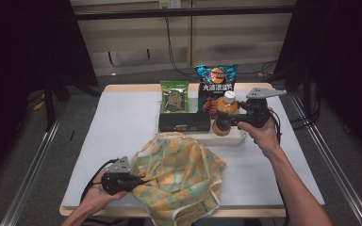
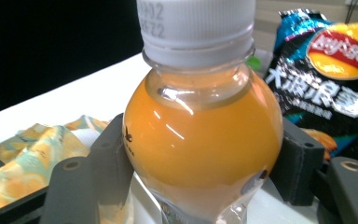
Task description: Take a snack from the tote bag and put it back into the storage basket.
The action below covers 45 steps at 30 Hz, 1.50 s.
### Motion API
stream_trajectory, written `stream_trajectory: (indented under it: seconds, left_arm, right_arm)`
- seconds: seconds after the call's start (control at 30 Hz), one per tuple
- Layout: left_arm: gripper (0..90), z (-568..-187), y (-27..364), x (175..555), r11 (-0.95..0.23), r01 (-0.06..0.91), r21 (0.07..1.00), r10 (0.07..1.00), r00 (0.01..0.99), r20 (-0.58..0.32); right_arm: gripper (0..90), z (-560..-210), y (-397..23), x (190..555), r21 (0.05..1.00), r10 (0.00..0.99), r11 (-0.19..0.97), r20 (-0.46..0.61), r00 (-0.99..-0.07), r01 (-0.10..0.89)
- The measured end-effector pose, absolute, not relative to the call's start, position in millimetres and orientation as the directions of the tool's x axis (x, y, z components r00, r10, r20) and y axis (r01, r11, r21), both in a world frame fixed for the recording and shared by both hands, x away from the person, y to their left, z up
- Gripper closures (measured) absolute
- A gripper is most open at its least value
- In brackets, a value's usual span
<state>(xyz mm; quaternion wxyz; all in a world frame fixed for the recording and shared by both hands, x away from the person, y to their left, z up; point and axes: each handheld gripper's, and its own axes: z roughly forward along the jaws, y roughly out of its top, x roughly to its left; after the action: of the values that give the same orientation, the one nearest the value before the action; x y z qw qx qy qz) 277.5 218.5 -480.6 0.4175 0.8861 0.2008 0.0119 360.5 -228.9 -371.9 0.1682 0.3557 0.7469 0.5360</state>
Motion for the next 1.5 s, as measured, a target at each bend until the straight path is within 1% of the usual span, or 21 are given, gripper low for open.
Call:
stream_trajectory:
  seconds: [0.07,0.1,0.13,0.17,0.23,0.27,0.33,0.4,0.47,0.53,0.63,0.7,0.77,0.93,1.0,1.13,1.33,1.37,1.43,1.47,1.5]
  left_arm:
    - [85.0,-480,218,279,-0.575,0.349,0.74,0.372,0.917,-0.144]
    - [81.1,-480,218,278,-0.556,0.359,0.75,0.386,0.91,-0.149]
    - [73.6,-477,219,280,-0.54,0.368,0.757,0.402,0.903,-0.152]
    - [69.9,-473,221,281,-0.509,0.372,0.776,0.402,0.9,-0.168]
    - [67.4,-464,223,282,-0.472,0.358,0.806,0.42,0.895,-0.151]
    - [63.4,-461,224,284,-0.446,0.359,0.82,0.427,0.891,-0.157]
    - [58.6,-454,224,287,-0.416,0.359,0.836,0.439,0.884,-0.161]
    - [51.9,-449,224,291,-0.399,0.361,0.843,0.45,0.878,-0.163]
    - [49.6,-445,222,293,-0.389,0.355,0.85,0.449,0.879,-0.162]
    - [43.1,-440,221,296,-0.378,0.356,0.855,0.457,0.875,-0.162]
    - [41.1,-434,220,302,-0.348,0.35,0.87,0.46,0.872,-0.167]
    - [37.0,-430,219,306,-0.337,0.349,0.875,0.466,0.869,-0.167]
    - [36.2,-427,216,312,-0.32,0.347,0.881,0.469,0.867,-0.171]
    - [29.1,-423,202,328,-0.301,0.351,0.887,0.48,0.859,-0.177]
    - [26.5,-424,194,335,-0.307,0.354,0.883,0.476,0.861,-0.179]
    - [26.6,-425,179,345,-0.313,0.353,0.882,0.466,0.866,-0.181]
    - [19.2,-430,160,354,-0.347,0.345,0.872,0.46,0.873,-0.162]
    - [19.5,-432,157,355,-0.357,0.34,0.87,0.457,0.876,-0.155]
    - [29.5,-436,152,354,-0.38,0.342,0.859,0.439,0.884,-0.158]
    - [45.9,-437,150,352,-0.414,0.327,0.85,0.413,0.899,-0.145]
    - [59.1,-439,147,350,-0.433,0.316,0.844,0.397,0.908,-0.136]
  right_arm:
    - [32.1,-375,-231,362,0.918,0.721,0.172,0.129,-0.681,0.356]
    - [32.1,-377,-232,363,0.919,0.724,0.172,0.127,-0.678,0.356]
    - [32.1,-377,-233,363,0.918,0.727,0.166,0.133,-0.673,0.361]
    - [32.1,-377,-233,364,0.917,0.728,0.164,0.136,-0.672,0.363]
    - [32.1,-378,-234,365,0.918,0.732,0.164,0.132,-0.669,0.361]
    - [32.1,-378,-235,365,0.918,0.734,0.165,0.13,-0.667,0.36]
    - [32.1,-378,-235,366,0.918,0.733,0.167,0.129,-0.667,0.361]
    - [32.1,-379,-236,368,0.918,0.738,0.164,0.13,-0.663,0.361]
    - [32.1,-379,-237,369,0.918,0.737,0.165,0.129,-0.663,0.362]
    - [32.1,-379,-238,370,0.917,0.738,0.167,0.127,-0.662,0.362]
    - [32.1,-381,-239,373,0.917,0.74,0.168,0.126,-0.661,0.362]
    - [32.1,-383,-240,375,0.917,0.741,0.165,0.129,-0.659,0.364]
    - [32.2,-386,-241,378,0.916,0.747,0.17,0.121,-0.654,0.363]
    - [32.1,-396,-245,386,0.916,0.741,0.182,0.111,-0.662,0.358]
    - [32.1,-400,-246,389,0.916,0.735,0.184,0.113,-0.669,0.357]
    - [32.1,-411,-249,398,0.904,0.735,0.197,0.121,-0.667,0.38]
    - [32.1,-427,-251,408,0.891,0.74,0.198,0.138,-0.658,0.409]
    - [32.1,-428,-251,408,0.891,0.739,0.199,0.138,-0.66,0.409]
    - [32.1,-430,-250,410,0.889,0.74,0.204,0.134,-0.66,0.409]
    - [32.1,-431,-250,410,0.889,0.74,0.202,0.136,-0.659,0.411]
    - [32.1,-431,-250,411,0.891,0.739,0.198,0.138,-0.659,0.408]
